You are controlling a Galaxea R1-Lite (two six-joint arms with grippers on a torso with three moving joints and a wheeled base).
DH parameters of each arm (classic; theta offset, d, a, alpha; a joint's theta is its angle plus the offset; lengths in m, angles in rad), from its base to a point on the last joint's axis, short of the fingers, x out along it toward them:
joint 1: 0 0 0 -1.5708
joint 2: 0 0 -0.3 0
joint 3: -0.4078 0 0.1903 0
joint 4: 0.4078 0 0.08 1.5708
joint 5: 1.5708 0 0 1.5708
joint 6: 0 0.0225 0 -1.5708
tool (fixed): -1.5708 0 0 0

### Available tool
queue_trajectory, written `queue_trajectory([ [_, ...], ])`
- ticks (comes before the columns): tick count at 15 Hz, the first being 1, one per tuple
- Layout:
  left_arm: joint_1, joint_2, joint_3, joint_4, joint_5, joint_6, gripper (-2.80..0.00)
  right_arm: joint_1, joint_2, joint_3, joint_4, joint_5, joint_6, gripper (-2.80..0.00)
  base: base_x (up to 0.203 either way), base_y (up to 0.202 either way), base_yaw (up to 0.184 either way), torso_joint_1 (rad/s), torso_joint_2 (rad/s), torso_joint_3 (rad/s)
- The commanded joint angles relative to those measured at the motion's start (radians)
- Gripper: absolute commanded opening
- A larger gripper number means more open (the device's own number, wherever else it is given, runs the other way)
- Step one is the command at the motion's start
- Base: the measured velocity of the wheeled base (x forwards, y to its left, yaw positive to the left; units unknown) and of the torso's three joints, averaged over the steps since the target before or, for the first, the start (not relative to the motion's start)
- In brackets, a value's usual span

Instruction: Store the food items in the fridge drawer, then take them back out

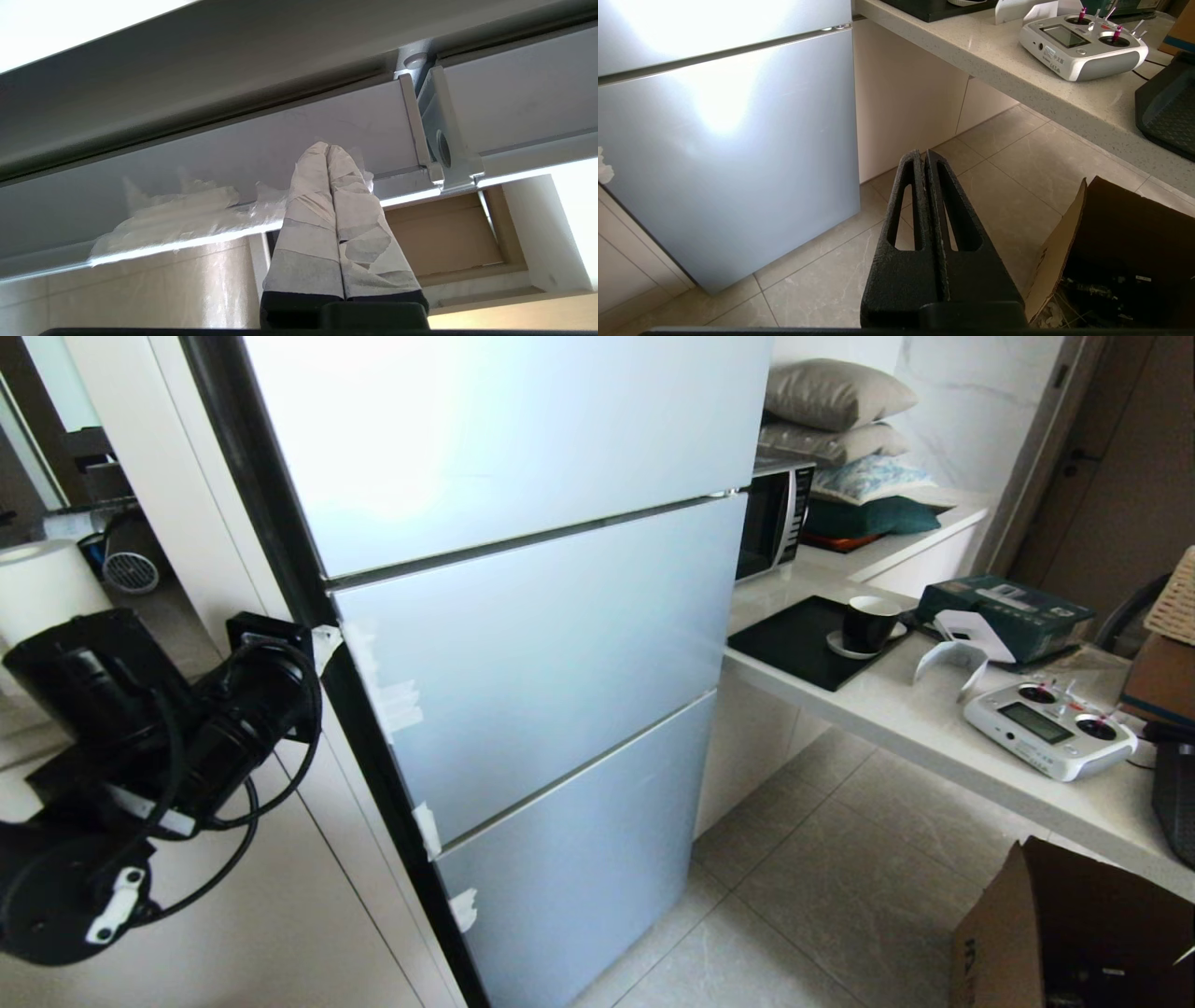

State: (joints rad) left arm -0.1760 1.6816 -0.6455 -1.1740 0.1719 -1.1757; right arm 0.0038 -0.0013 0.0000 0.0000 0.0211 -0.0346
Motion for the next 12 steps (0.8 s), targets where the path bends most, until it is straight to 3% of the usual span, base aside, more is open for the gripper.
queue_trajectory([
  [1,-0.008,0.038,-0.011,-0.026,0.02,-0.007,-2.8,0.001,0.0,0.0,0.0,0.0,-0.001,-2.8,0.0,0.0,0.0,0.0,0.0,0.0],
  [12,-0.082,0.052,-0.01,-0.03,0.041,-0.005,-2.8,0.001,0.0,0.0,0.0,0.0,-0.001,-2.8,0.0,0.0,0.0,0.0,0.0,0.0],
])
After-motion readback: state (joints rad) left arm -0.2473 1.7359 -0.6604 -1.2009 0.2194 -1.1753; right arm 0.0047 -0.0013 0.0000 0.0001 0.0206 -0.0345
